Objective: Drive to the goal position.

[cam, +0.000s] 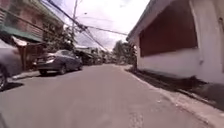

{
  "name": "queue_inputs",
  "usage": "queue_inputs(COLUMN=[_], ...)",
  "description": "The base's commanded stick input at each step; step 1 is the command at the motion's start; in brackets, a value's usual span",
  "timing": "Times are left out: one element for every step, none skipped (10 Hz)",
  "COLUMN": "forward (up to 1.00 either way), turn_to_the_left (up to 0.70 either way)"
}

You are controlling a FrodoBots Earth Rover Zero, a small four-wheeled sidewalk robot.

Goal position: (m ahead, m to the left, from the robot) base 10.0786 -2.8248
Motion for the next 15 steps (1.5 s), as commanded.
queue_inputs(forward=[1.00,1.00,1.00,1.00,1.00,1.00,1.00,1.00,1.00,1.00,1.00,1.00,1.00,1.00,1.00], turn_to_the_left=[0.00,0.00,0.00,0.00,0.00,0.00,0.00,0.00,0.00,0.00,0.00,0.00,0.00,0.00,0.00])
